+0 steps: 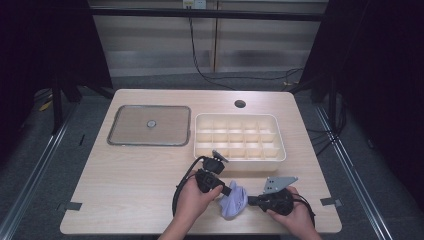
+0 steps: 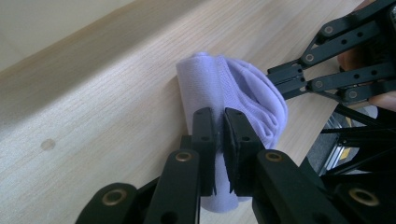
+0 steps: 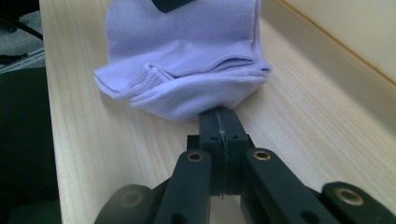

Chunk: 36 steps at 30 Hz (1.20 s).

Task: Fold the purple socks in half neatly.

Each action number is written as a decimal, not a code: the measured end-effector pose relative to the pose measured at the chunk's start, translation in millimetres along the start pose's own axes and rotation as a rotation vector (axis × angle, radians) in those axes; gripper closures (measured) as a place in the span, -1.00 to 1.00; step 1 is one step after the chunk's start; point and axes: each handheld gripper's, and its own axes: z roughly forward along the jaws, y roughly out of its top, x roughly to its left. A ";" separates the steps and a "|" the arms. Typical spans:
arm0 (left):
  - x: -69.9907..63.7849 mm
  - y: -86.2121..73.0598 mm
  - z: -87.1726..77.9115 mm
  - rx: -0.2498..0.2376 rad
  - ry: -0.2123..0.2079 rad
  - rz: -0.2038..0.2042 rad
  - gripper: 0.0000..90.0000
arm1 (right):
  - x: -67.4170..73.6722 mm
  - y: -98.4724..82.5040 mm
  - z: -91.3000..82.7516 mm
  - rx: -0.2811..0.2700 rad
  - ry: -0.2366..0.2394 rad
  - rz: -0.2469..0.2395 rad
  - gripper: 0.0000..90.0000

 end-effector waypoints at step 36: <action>-18.7 8.3 5.8 0.002 -0.023 0.055 0.87 | 3.6 3.9 5.2 0.001 0.001 -0.016 1.00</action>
